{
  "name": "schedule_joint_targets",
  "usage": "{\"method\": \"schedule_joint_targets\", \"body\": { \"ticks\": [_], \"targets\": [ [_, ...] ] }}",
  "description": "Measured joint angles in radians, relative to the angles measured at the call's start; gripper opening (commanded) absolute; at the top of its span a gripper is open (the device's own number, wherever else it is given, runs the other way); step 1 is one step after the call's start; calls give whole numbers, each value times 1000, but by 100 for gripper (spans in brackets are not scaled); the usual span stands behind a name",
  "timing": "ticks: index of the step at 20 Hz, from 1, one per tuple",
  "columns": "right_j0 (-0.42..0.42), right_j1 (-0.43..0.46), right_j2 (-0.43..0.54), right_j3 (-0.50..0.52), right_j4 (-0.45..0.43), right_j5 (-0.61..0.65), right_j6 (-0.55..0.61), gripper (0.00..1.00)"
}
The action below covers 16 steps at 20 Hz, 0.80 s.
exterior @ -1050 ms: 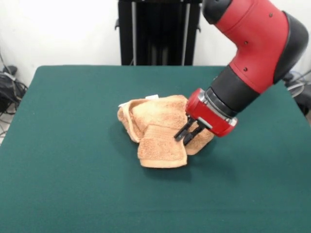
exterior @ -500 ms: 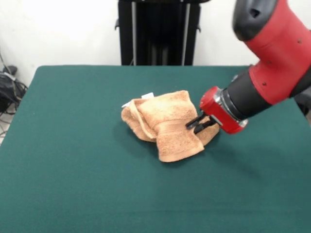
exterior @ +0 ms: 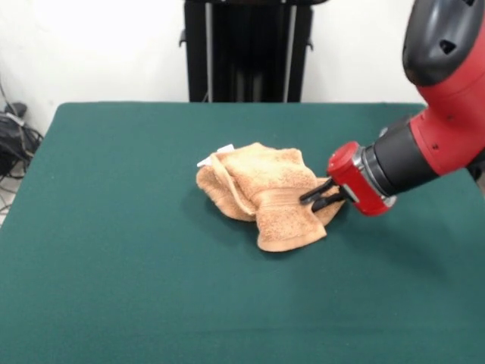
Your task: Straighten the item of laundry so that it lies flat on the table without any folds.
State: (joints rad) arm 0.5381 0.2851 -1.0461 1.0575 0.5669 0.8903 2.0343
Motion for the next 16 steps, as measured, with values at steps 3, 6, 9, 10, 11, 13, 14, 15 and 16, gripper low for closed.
{"method": "schedule_joint_targets", "body": {
  "ticks": [3,6,9,10,11,13,14,15,16],
  "targets": [
    [6,17,-16,-7,0,0,19,0],
    [9,28,-28,-12,1,0,34,0],
    [10,36,-35,-16,1,0,45,0],
    [10,41,-41,-19,1,0,49,0],
    [10,43,-43,-21,1,0,50,0],
    [9,49,-52,-28,1,2,50,0],
    [8,53,-57,-33,1,5,50,0],
    [7,56,-60,-37,1,7,50,0],
    [5,61,-66,-45,1,15,50,0]
  ]
}}
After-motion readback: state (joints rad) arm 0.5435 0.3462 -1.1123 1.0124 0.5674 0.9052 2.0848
